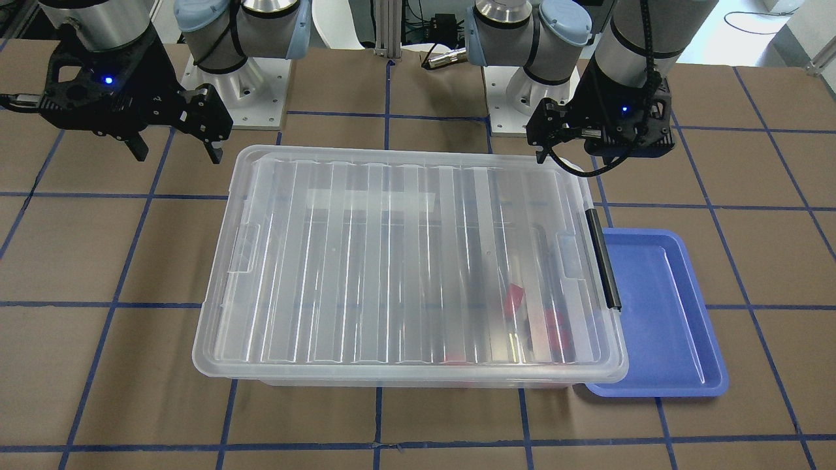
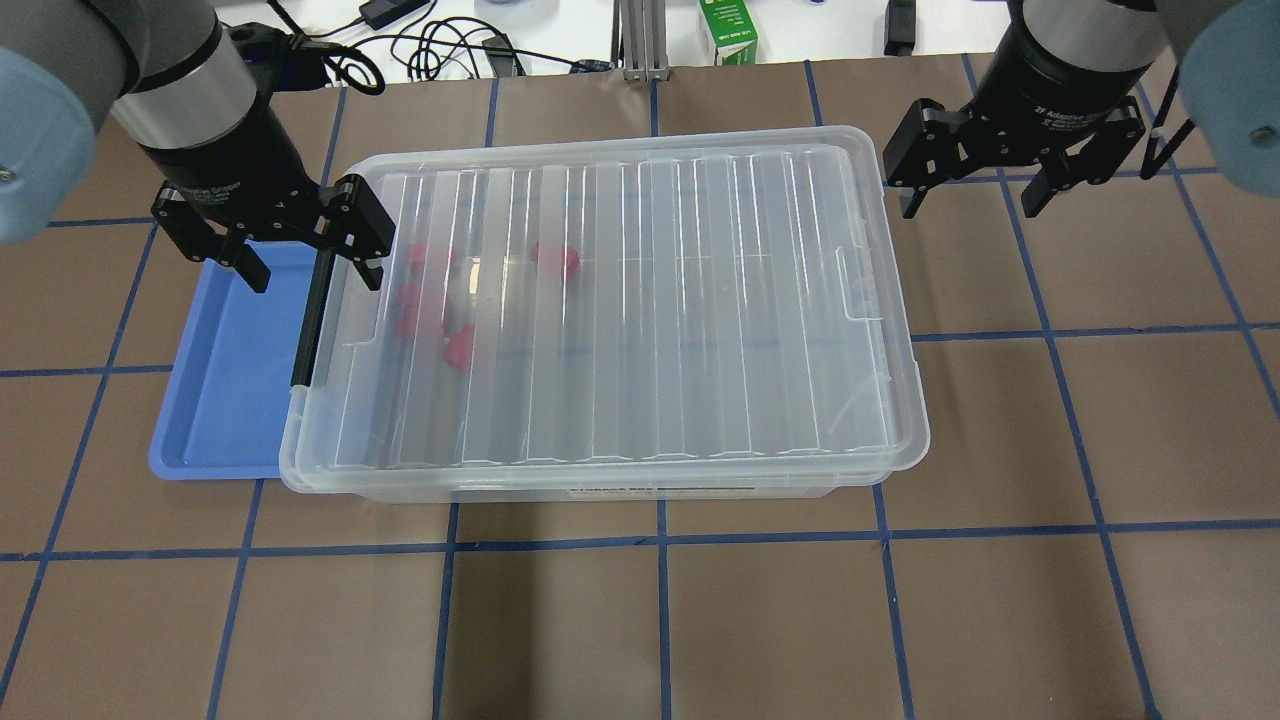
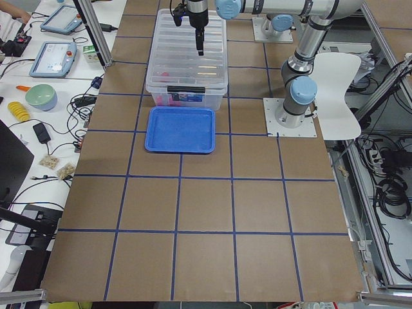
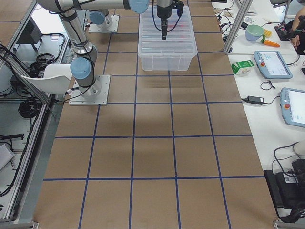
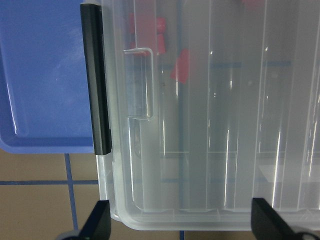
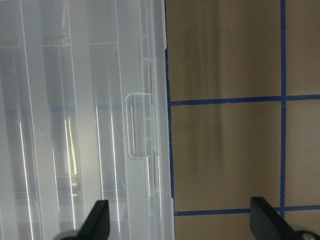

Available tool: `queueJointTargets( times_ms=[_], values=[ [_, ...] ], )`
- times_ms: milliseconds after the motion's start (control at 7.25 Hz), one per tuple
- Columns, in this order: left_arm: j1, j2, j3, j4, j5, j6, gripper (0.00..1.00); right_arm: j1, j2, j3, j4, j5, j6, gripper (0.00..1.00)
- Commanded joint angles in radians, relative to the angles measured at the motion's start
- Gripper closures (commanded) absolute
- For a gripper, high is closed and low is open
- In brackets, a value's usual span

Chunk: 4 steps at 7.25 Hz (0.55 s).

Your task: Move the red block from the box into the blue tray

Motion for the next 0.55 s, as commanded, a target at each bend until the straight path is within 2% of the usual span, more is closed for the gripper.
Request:
queueJointTargets(
  times_ms=[0,414],
  values=[
    [-0.001,-0.001,-0.002,0.0,0.001,0.0,0.0,0.0,0.0,0.004,-0.002,0.0,-0.005,0.0],
    [0.0,0.001,-0.002,-0.002,0.002,0.0,0.0,-0.006,0.002,-0.002,0.003,0.01,-0.013,0.0]
  ],
)
